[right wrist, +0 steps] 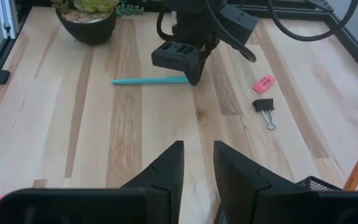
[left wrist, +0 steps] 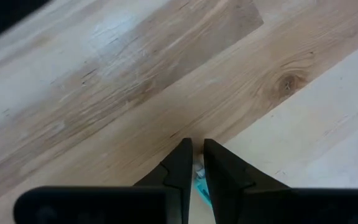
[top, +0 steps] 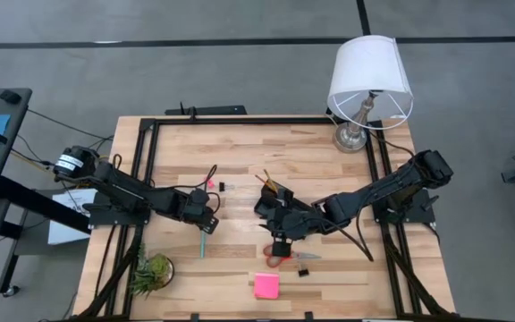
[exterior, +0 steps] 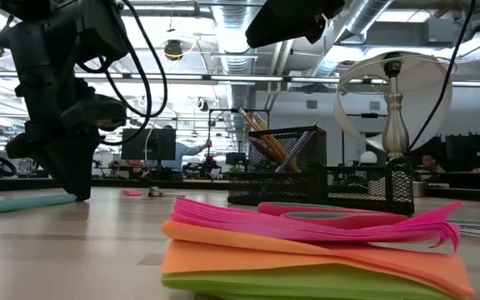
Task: Pick and place office supplies into organizer
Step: Put the blue pen into the desk organizer, then put the red scissor into the desk organizer
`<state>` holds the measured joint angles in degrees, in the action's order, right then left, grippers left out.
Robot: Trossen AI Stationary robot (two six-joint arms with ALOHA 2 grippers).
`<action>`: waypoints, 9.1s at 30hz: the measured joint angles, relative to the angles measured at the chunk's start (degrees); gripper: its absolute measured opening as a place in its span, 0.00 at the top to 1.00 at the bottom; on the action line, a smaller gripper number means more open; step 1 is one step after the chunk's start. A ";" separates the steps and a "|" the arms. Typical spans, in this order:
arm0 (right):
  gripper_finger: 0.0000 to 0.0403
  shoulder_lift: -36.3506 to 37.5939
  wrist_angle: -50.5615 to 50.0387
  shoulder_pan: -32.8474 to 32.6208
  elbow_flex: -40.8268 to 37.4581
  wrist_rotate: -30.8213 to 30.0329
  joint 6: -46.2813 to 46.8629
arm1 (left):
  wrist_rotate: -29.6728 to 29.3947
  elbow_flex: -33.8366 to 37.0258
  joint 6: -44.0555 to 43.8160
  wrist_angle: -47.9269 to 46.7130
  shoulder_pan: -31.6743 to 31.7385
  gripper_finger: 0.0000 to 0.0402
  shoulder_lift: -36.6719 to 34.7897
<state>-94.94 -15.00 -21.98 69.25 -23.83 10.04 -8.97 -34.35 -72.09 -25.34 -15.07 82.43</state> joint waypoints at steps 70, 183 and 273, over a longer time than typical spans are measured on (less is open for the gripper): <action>0.80 0.00 -1.25 0.00 0.00 0.00 0.03 | 2.65 -0.19 -2.10 5.21 -0.33 0.79 0.15; 0.80 0.02 -17.51 -25.60 -8.61 4.04 38.49 | -15.38 -39.45 76.95 40.10 10.75 1.00 24.11; 0.80 0.00 -15.78 -25.62 -8.57 2.89 34.93 | -20.76 -55.19 52.78 -27.80 -7.51 0.98 30.73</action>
<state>-94.94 -30.79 -47.59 60.69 -20.95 44.97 -29.74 -89.54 -19.31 -53.14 -22.58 113.16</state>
